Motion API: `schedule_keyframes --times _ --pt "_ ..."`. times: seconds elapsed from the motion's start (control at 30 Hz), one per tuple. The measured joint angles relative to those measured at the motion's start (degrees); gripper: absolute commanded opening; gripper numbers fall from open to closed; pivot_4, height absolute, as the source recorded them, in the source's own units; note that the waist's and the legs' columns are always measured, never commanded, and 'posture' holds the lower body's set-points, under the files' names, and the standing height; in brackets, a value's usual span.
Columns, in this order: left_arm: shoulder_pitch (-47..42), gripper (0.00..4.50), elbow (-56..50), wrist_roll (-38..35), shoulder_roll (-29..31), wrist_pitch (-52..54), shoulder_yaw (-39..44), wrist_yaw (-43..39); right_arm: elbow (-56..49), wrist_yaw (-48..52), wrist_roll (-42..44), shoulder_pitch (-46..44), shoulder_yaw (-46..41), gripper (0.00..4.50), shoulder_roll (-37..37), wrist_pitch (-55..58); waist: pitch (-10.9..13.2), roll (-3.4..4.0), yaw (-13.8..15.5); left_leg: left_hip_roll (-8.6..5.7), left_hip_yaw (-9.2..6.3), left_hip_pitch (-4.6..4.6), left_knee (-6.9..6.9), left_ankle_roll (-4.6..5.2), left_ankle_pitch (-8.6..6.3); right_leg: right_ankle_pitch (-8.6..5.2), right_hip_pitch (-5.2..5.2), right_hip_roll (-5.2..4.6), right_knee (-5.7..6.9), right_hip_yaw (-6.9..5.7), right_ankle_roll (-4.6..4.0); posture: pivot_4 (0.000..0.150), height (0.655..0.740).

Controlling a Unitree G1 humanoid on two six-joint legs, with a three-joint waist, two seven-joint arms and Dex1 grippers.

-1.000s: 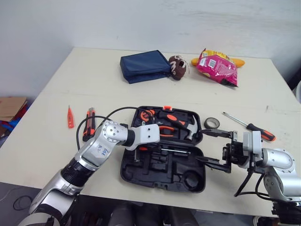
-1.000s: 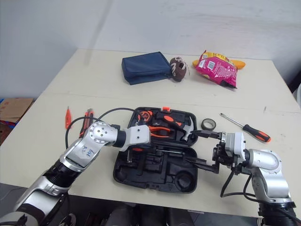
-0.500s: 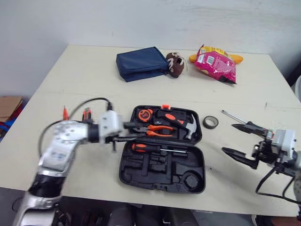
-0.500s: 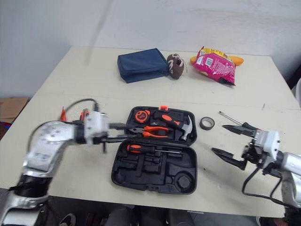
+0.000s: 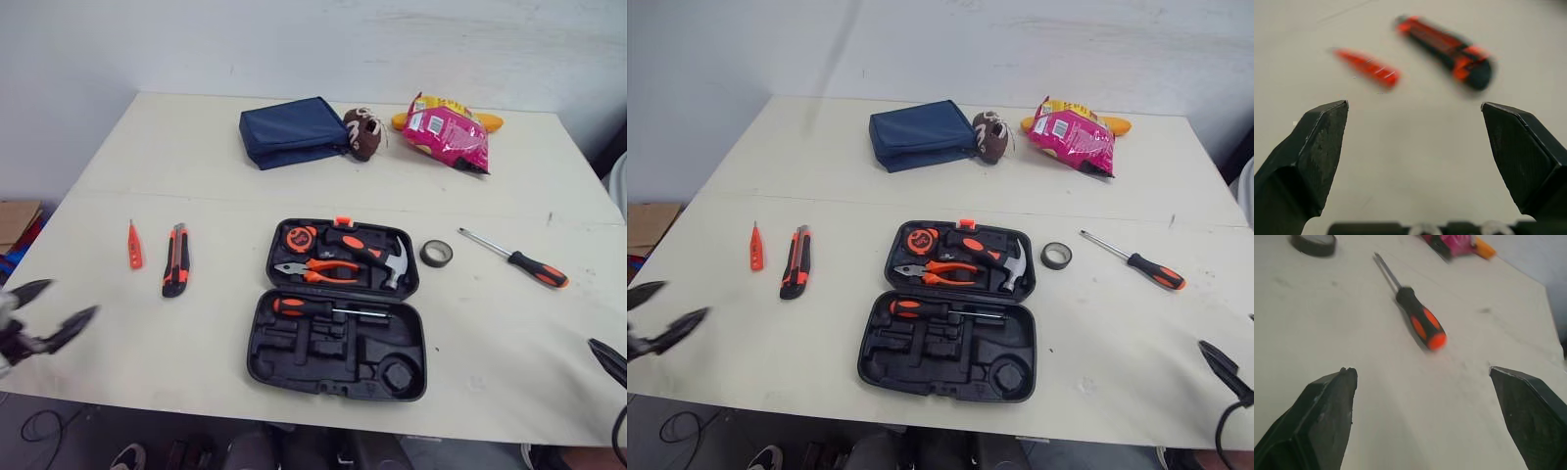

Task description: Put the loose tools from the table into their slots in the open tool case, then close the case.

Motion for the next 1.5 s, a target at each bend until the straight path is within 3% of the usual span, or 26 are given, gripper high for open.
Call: schedule_keyframes --times 0.13,0.33,0.57,0.7,0.87,0.93,1.07,1.27,1.5 --pt "-0.1 4.44 12.7 0.7 3.1 -2.7 6.1 5.1 6.5 -2.4 -0.2 1.9 -2.1 4.5 -0.7 -0.6 0.0 0.04 -0.3 -0.01 0.02 -0.01 -0.08 -0.05 -0.03 0.0 -0.01 -0.11 -0.01 0.0 -0.02 0.15 0.74" --pt "-2.4 4.44 13.1 -0.5 2.8 -4.4 3.5 4.7 8.5 -2.9 0.2 1.1 -2.1 4.5 -0.8 -0.8 -0.1 -0.02 -0.2 -0.01 0.06 0.01 -0.43 -0.17 0.06 0.0 -0.04 -0.2 -0.02 -0.15 -0.04 0.15 0.74" --pt "-6.5 4.44 0.1 -6.0 -0.4 -1.3 -2.7 2.9 5.5 -5.7 -0.3 -5.4 0.5 4.5 -0.8 -0.1 -0.1 0.01 -0.5 0.01 0.14 -0.07 -0.8 -0.16 0.36 0.01 -0.28 -0.05 0.04 -0.19 -0.05 0.15 0.74" --pt "-8.7 4.44 -11.7 -9.7 -0.4 2.8 -8.9 0.5 1.0 -8.8 -2.2 -11.9 6.7 4.5 -2.3 10.5 0.0 0.05 -1.0 0.0 0.22 -0.1 -0.75 -0.55 0.61 0.07 -0.3 -0.05 0.05 -0.09 0.06 0.15 0.74" --pt "-11.6 4.44 -21.2 -12.9 -0.2 7.1 -14.3 -0.8 -2.5 -4.6 -3.7 -19.7 13.6 4.5 -5.6 17.2 0.0 0.11 -1.4 0.0 0.23 -0.1 -0.8 -0.58 0.78 0.1 -0.34 0.03 0.07 -0.07 0.12 0.15 0.74" --pt "-13.4 4.44 -27.3 -14.0 1.2 9.7 -20.8 -2.9 1.7 -0.9 -7.7 -30.3 20.8 4.5 -7.9 20.8 0.1 0.14 -2.0 -0.01 0.36 -0.09 -0.74 -0.53 0.86 0.18 -0.34 0.03 0.12 0.04 0.19 0.15 0.74" --pt "-15.5 4.44 -36.0 -18.2 1.7 14.8 -27.1 -4.1 8.5 2.7 -13.0 -39.9 27.9 4.5 -8.3 21.7 0.1 0.14 -1.8 -0.01 0.37 -0.09 -0.77 -0.55 0.91 0.2 -0.38 0.07 0.11 0.08 0.18 0.15 0.74" --pt "-19.5 4.44 -43.5 -22.7 1.7 21.7 -33.3 -3.4 21.0 2.5 -20.8 -52.1 35.9 4.5 -7.8 23.6 0.2 0.27 -1.7 -0.03 0.4 -0.16 -0.59 -0.52 1.01 0.18 -0.4 0.09 0.11 0.18 0.17 0.15 0.74" --pt "-19.8 4.44 -48.4 -25.8 1.7 25.4 -34.9 -2.3 27.4 2.6 -27.6 -60.9 40.9 4.5 -7.7 24.6 0.2 0.3 -1.9 0.01 0.49 -0.1 -0.56 -0.55 1.05 0.19 -0.42 0.25 0.19 0.39 0.18 0.15 0.74"
